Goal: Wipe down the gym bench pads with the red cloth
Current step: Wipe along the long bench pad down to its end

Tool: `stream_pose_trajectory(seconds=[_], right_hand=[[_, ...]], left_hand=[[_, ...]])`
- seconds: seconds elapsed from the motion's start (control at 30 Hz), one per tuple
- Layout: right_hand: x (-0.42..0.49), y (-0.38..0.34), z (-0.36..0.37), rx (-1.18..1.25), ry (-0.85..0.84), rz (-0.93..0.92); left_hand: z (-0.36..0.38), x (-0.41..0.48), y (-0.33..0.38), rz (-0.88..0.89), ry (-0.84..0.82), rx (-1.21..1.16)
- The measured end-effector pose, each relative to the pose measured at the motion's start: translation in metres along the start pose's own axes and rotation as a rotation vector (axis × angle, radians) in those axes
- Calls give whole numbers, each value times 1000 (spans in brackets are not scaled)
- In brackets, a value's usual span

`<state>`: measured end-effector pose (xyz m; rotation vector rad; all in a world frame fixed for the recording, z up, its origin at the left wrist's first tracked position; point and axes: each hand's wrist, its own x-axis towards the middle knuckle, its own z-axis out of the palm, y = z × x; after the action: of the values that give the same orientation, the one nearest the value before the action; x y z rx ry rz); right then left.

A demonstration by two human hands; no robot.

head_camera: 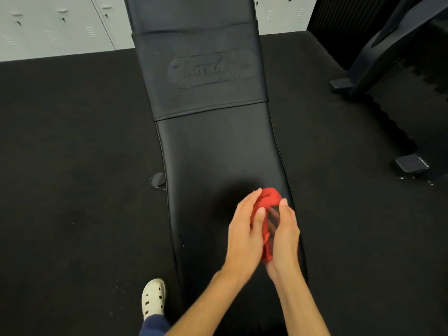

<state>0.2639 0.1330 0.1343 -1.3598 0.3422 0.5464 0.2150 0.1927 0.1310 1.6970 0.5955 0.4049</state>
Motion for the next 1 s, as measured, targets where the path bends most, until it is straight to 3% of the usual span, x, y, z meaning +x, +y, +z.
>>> stream_pose_trajectory(seconds=[0.1,0.2,0.3,0.4,0.47,0.53,0.63,0.7,0.8,0.9,0.93,1.0], right_hand=[[-3,-11,7,10,-200,22],[11,-30,19,21,-138,-54],[38,-55,25,18,30,-283],[68,-64,31,-253,152,-460],[83,-53,43,-468,226,-537],[83,-33,66,-624,365,-675],[57,2,112,-749,465,-775],[32,34,138,-864,364,-878],[1,76,147,-1157,89,-1104],[13,65,120,-1294,-231,-1411],[22,51,110,-1327,-270,-1480],[46,18,93,-1313,-111,-1474]], left_hand=[[-5,1,22,-141,-101,-114],[-30,17,39,-33,-96,-163],[-74,42,45,104,116,-54],[-120,67,28,78,404,-15],[-142,76,12,17,498,-13],[-154,82,-5,-103,458,-27],[-158,90,-22,-357,206,-317],[-156,91,-27,-427,89,-405],[-163,91,-29,-452,85,-472],[-179,96,-33,-463,34,-512],[-181,99,-34,-465,5,-505],[-182,99,-33,-454,-43,-458]])
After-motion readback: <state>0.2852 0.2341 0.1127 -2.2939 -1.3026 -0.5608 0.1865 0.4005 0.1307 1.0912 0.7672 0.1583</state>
